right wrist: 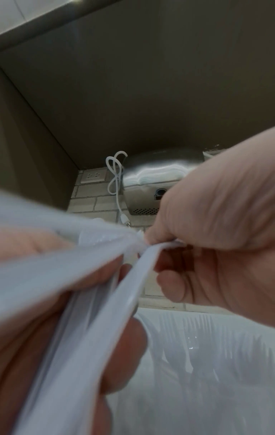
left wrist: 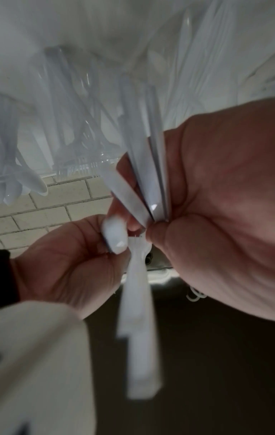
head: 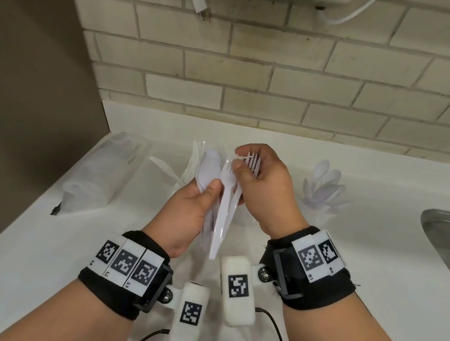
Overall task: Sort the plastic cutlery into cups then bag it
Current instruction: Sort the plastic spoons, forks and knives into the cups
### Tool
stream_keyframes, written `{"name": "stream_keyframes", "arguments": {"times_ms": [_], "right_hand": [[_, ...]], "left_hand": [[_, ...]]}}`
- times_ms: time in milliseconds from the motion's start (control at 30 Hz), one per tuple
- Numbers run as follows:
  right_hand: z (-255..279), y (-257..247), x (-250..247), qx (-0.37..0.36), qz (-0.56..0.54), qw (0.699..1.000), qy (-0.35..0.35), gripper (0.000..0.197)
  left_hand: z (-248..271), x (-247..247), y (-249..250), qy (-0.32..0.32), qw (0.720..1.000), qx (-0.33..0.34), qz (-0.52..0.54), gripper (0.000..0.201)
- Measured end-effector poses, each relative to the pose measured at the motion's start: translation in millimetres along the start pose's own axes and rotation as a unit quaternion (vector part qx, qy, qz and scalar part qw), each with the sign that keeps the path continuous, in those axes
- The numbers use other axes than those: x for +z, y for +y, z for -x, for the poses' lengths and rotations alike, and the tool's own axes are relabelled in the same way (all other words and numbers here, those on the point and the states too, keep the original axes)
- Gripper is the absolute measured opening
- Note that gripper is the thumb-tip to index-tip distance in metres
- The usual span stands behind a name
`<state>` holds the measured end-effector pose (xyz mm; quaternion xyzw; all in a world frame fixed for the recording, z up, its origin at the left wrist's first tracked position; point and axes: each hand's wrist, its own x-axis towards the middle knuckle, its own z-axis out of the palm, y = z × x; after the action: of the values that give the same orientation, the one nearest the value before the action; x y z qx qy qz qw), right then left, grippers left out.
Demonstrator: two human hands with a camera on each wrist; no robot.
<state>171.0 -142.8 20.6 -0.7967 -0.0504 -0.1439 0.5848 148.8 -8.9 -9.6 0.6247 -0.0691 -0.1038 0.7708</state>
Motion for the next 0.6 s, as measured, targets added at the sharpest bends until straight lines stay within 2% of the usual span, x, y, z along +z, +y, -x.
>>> {"name": "stream_keyframes", "arguments": {"times_ms": [233,433,600], "right_hand": [[-3,-1,4,0.023,0.001,1.000,-0.008,0.016],[-4,-7,-8,0.047,-0.009,0.997,-0.055,0.008],[-7,-3,-11,0.059,-0.017,0.997,-0.048,0.007]], "left_hand": [[1,-1,7,0.048,0.997,0.008,-0.058,0.029],[4,-6,12,0.025,0.995,0.003,-0.099,0.030],[4,-3,12,0.021,0.997,-0.001,-0.078,0.034]]}}
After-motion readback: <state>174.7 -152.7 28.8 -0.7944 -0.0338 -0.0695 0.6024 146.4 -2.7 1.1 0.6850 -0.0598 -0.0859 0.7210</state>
